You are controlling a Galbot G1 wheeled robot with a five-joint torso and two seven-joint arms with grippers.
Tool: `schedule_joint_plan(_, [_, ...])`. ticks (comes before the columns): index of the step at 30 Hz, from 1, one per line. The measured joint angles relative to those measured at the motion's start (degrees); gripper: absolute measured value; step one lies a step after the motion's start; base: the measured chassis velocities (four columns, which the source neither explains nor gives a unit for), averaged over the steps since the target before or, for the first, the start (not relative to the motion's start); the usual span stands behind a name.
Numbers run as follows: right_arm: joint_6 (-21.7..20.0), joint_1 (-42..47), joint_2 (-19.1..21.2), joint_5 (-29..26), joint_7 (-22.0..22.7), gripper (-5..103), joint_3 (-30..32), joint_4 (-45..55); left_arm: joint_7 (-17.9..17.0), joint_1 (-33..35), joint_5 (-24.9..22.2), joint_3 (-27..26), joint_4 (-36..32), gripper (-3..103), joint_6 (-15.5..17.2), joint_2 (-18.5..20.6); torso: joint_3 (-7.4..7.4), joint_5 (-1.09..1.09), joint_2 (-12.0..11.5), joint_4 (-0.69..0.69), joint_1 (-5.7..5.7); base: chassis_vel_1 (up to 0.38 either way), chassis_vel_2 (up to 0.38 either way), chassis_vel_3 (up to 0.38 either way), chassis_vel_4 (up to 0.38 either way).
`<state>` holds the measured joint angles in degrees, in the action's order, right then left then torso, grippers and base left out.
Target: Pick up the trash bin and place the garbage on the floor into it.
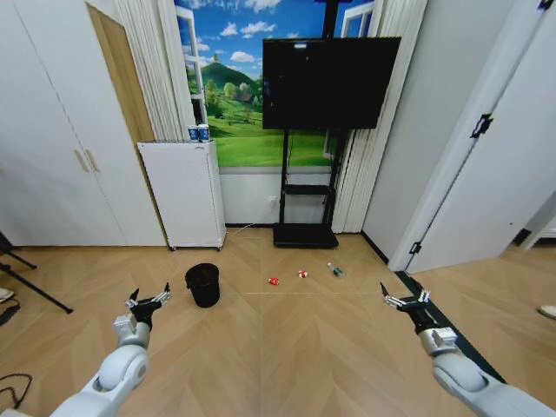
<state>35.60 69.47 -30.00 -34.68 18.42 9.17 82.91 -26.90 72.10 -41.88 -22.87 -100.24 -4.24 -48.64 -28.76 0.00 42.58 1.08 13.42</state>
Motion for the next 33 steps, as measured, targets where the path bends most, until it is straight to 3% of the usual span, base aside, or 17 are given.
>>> schedule_joint_plan(20, [1.2,0.4,0.3,-0.7,-3.2,100,-0.3,0.0,-0.1,0.5,0.8,0.1,-0.4,100,-0.4,-1.1,0.01,0.00,0.0,0.02,-0.01,-0.026,0.019,0.025,-0.027])
schedule_joint_plan(33, [1.7,0.5,0.3,-0.3,-3.6,100,-0.6,0.9,-0.2,0.6,0.9,0.2,-0.6,100,-0.6,-1.4,0.00,0.02,0.0,0.00,0.00,-0.225,0.233,0.224,-0.223])
